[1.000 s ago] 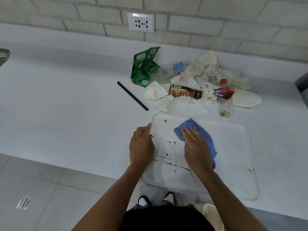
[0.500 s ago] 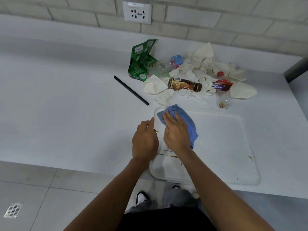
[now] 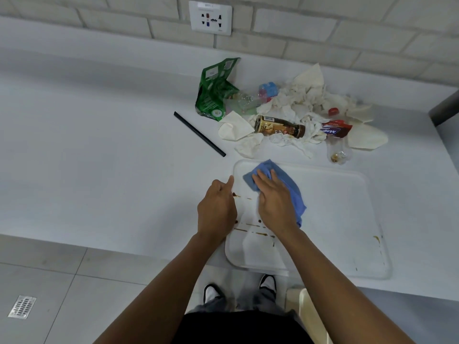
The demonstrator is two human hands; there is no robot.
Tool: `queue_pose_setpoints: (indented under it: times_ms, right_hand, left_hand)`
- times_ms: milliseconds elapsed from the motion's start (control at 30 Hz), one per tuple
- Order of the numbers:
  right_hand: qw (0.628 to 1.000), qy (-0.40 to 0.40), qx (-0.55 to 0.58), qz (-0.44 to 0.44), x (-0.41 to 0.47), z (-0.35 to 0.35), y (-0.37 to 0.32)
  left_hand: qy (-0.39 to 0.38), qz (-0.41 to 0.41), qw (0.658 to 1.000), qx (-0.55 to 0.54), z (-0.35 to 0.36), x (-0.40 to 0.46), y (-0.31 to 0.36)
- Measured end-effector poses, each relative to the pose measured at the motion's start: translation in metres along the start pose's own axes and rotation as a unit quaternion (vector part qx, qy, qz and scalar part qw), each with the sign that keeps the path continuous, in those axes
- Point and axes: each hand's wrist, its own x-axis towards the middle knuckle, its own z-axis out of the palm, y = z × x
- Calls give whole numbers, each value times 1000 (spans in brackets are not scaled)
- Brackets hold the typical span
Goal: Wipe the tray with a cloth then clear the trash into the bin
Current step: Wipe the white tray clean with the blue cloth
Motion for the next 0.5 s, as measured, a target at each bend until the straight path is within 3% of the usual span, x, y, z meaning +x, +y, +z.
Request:
queue_pose_setpoints:
  times_ms: [100,167,300,400,500]
  right_hand:
    - [998,-60,-23,-17,20,15,-15]
    - [996,-64,-60,-27,18,20,-16]
    - [996,-41,9,-82,-5,20,-15]
    - [989,-71,-54,-120,-24,22,-8]
    - [988,-68,-28,-139,-40,18,1]
  left_hand:
    - [15,22,1000,-10,-1,0,-2]
    - [22,14,999,-25,0,-1,-2]
    - [27,12,999,-31,3,-3,-1]
    - [22,15,999,-46,8,-3,-4]
    - [18,6,998,-53,9,-2,-5]
